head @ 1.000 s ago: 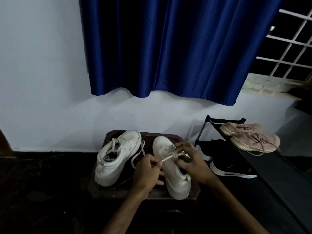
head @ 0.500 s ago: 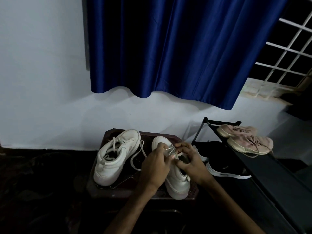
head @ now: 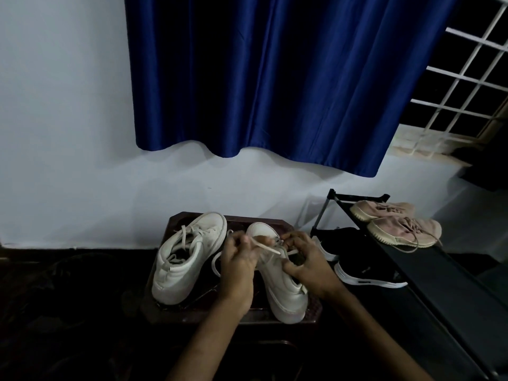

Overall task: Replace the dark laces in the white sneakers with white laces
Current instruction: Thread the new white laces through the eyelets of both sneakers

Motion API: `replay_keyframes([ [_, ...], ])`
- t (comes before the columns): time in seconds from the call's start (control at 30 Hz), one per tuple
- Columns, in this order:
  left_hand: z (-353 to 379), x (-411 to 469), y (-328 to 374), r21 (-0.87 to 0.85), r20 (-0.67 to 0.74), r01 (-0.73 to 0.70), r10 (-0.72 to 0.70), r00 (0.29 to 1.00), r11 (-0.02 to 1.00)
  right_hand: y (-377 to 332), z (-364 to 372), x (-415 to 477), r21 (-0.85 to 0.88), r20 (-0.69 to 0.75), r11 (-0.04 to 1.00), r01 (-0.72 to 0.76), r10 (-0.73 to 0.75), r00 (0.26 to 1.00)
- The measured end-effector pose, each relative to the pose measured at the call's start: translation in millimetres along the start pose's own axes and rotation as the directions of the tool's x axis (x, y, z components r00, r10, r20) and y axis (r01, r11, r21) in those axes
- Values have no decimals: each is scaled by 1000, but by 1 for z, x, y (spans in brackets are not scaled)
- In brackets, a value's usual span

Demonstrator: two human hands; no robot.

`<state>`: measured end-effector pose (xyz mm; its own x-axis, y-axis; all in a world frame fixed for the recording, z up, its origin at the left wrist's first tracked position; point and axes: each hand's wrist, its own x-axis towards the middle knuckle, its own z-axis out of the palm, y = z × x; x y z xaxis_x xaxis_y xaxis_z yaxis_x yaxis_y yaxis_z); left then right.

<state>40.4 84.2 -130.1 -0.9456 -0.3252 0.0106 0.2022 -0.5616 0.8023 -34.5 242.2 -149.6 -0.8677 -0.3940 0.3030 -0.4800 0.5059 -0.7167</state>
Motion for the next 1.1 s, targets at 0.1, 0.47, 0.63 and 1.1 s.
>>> replay_keyframes([
  [0.1, -10, 7, 35, -247, -51, 6, -20, 998, 969, 3, -1, 1, -76, -8, 997, 28, -29, 1000],
  [0.47, -131, 63, 114, 315, -195, -418, 489, 850, 852, 4, 2, 1, -137, -61, 991, -11, 3, 998],
  [0.63, -12, -3, 33, 819, 405, -470, 250, 880, 328, -1, 3, -2, -146, -62, 989, -26, 17, 998],
  [1.1, -8, 10, -14, 919, 377, -393, 200, 905, 45, -13, -4, -3, -252, -31, 965, -74, 69, 997],
])
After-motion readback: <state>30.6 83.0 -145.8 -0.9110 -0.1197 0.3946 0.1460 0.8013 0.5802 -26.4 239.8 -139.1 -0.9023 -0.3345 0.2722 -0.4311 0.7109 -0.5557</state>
